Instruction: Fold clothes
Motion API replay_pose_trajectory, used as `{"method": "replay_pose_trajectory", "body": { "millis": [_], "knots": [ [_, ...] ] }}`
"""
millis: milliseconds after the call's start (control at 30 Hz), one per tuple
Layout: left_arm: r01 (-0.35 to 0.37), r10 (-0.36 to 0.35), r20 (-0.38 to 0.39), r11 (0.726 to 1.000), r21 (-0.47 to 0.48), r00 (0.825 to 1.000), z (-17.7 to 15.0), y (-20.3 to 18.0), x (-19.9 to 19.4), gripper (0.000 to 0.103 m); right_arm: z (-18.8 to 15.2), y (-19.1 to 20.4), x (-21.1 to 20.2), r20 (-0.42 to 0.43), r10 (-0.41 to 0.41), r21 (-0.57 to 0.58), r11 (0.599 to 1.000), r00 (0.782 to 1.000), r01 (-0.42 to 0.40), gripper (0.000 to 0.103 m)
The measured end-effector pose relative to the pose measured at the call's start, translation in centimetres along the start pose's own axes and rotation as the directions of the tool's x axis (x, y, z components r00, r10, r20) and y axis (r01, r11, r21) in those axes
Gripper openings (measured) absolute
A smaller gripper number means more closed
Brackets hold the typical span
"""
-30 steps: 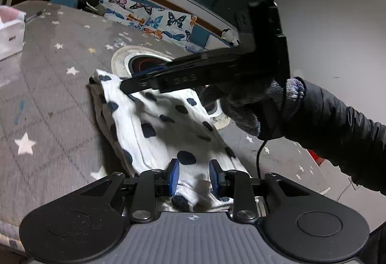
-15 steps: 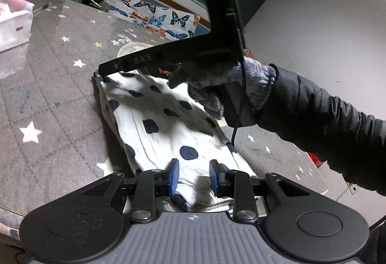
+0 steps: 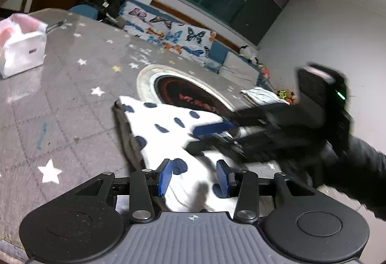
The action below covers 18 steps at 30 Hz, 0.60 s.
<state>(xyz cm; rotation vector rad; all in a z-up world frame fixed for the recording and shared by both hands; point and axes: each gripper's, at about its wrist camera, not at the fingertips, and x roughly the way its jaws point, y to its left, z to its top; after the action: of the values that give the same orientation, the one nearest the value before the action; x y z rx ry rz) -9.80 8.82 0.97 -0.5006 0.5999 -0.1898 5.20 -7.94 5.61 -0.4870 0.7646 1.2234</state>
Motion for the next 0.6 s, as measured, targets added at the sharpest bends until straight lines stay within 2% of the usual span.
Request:
{"method": "replay_pose_trajectory", "body": {
  "millis": [133, 233, 400, 600],
  "knots": [
    [-0.025, 0.024, -0.021, 1.0, -0.011, 0.999, -0.4, 0.6, 0.3, 0.042, -2.9, 0.1, -1.4, 0.0, 0.002, 0.04, 0.999, 1.0, -0.002, 0.035],
    [-0.036, 0.036, -0.026, 0.999, -0.015, 0.999, -0.6, 0.7, -0.1, 0.042, -3.8, -0.2, -2.6, 0.013, -0.006, 0.062, 0.998, 1.0, 0.005, 0.036],
    [-0.051, 0.051, -0.026, 0.999, -0.018, 0.998, -1.1, 0.1, -1.6, 0.046, -3.1, -2.5, -3.9, 0.06, -0.063, 0.108, 0.993, 0.996, 0.056, 0.041],
    [-0.035, 0.033, -0.055, 0.999, -0.026, 0.998, -2.2, -0.7, -2.7, 0.053, -1.7, -7.4, -2.8, 0.103, -0.153, 0.22, 0.967, 0.983, 0.127, 0.046]
  ]
}}
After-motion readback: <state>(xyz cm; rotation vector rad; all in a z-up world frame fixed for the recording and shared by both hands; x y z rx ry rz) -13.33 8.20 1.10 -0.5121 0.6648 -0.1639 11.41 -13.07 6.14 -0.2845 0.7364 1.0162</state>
